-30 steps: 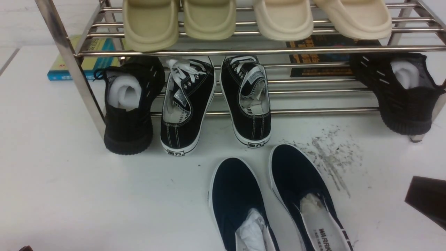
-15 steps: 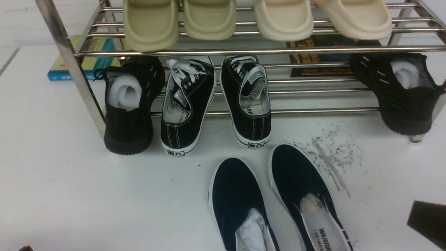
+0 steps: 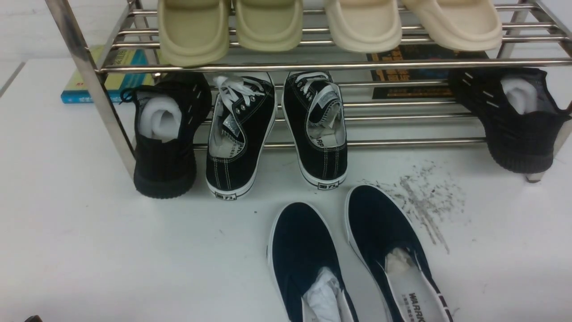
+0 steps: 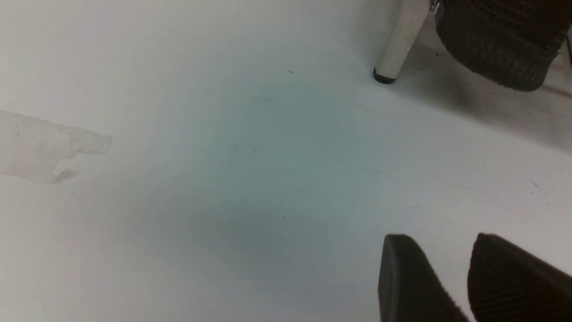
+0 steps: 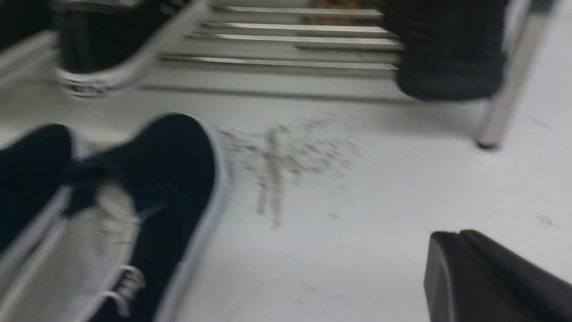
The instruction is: Take the shoes off the shelf with your hand on the white table.
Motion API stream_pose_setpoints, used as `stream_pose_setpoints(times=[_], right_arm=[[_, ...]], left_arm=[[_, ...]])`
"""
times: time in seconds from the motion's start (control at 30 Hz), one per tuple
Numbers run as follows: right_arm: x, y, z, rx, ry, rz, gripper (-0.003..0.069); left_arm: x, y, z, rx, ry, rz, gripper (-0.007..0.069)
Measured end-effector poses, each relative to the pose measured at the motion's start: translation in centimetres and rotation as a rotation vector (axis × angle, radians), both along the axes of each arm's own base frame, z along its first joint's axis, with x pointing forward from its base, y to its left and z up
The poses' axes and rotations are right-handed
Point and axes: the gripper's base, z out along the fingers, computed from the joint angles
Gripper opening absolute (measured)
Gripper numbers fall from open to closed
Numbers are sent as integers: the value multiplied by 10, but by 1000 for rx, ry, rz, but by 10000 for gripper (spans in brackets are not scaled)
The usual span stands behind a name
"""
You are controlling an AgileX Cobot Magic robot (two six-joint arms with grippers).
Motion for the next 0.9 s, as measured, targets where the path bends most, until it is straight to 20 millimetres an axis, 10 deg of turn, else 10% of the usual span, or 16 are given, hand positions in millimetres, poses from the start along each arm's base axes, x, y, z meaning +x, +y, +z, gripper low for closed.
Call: stream_pose_setpoints(times=[0.9], right_arm=[[-3,-8,-8,25,84,-168,48]], left_arm=[[0,0,0,0,0,0,242]])
